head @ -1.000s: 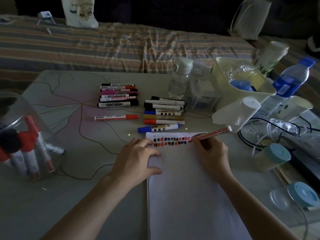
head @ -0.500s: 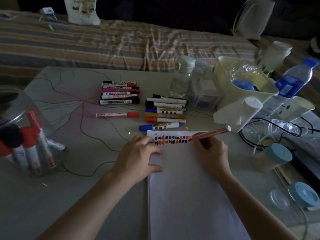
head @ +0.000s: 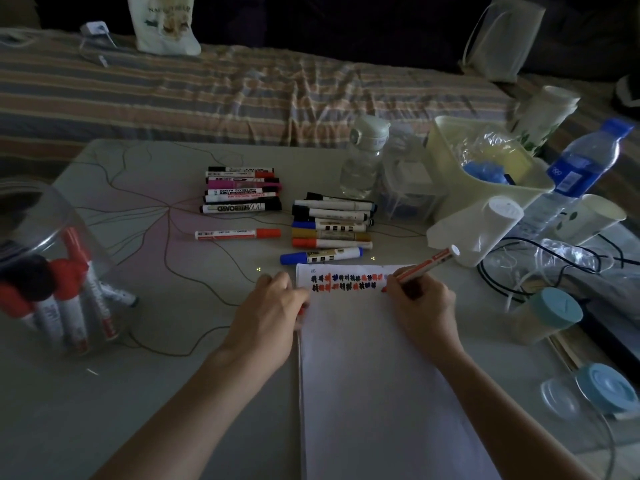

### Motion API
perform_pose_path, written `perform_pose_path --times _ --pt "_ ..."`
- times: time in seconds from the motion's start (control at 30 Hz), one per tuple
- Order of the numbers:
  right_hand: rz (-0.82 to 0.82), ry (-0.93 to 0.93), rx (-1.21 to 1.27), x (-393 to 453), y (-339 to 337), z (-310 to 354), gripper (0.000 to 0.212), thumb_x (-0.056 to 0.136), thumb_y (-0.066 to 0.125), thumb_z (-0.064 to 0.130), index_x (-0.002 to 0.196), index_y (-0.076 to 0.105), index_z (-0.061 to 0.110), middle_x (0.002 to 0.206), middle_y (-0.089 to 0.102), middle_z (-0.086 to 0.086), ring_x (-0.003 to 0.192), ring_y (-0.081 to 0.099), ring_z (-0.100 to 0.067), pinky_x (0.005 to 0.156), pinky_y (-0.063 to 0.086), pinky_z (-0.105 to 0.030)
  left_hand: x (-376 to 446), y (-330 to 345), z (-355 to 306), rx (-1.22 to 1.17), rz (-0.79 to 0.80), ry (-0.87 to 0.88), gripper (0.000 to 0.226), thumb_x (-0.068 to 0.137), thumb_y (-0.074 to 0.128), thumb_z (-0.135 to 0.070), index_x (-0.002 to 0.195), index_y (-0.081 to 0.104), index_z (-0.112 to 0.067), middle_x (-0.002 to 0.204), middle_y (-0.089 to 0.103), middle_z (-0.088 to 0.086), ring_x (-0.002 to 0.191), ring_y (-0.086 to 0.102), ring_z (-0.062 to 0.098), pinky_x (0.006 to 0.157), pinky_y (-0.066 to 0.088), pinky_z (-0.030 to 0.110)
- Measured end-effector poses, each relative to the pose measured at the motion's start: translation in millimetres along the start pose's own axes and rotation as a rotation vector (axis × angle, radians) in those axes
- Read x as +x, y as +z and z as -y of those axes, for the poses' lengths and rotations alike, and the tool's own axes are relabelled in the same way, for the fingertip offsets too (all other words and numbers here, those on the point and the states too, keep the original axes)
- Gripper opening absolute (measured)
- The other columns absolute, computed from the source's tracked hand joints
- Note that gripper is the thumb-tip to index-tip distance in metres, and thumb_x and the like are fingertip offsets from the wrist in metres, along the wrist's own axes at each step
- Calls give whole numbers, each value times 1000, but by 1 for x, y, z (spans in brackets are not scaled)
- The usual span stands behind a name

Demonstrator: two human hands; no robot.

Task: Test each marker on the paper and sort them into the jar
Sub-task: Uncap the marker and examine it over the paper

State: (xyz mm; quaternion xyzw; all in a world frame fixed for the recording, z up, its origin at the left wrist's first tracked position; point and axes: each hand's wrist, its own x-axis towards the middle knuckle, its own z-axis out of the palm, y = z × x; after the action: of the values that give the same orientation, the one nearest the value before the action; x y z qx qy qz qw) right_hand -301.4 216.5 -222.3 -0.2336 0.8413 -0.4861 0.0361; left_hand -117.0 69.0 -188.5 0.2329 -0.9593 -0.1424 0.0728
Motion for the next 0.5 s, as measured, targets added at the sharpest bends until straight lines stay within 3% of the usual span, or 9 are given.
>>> perform_pose_path --times 0.13,0.2,0.27,0.37,0.43,0.5 --pt "-23 114 219 1 -9 10 9 88 70 24 88 72 15 77 71 7 69 67 -1 62 51 -15 1 -1 6 -66 0 -32 23 92 62 -18 115 62 -20 108 57 -2 101 52 12 82 44 20" --pt "5 169 278 4 -19 24 12 88 69 23 90 71 11 76 69 2 67 63 -10 62 51 -20 1 -5 8 -155 -72 -89 20 89 66 -21 109 63 -22 105 63 -6 97 59 9 82 48 21" --pt "17 151 265 10 -32 52 8 88 69 23 85 69 15 70 64 -2 63 54 -17 59 47 -27 -1 -12 7 -327 -166 -137 15 86 70 -21 99 63 -22 94 66 -10 86 63 4 77 53 19" --pt "74 88 176 5 -49 101 11 87 69 23 77 67 21 67 64 -2 58 51 -14 55 45 -23 -6 -27 2 -671 -170 -248 10 86 70 -16 91 63 -20 82 69 -12 73 66 -2 69 50 9" --pt "158 80 181 -12 -50 121 11 87 70 24 78 68 18 70 67 -4 60 54 -14 57 48 -23 -9 -33 2 -871 -131 -307 10 86 70 -16 93 63 -18 82 72 -7 77 68 0 79 55 17" --pt "218 103 233 -35 -43 126 19 88 66 28 81 68 11 68 66 -5 61 54 -16 60 47 -26 -12 -37 4 -1042 -113 -386 13 84 72 -15 95 65 -18 93 72 -2 90 69 12 86 57 33"
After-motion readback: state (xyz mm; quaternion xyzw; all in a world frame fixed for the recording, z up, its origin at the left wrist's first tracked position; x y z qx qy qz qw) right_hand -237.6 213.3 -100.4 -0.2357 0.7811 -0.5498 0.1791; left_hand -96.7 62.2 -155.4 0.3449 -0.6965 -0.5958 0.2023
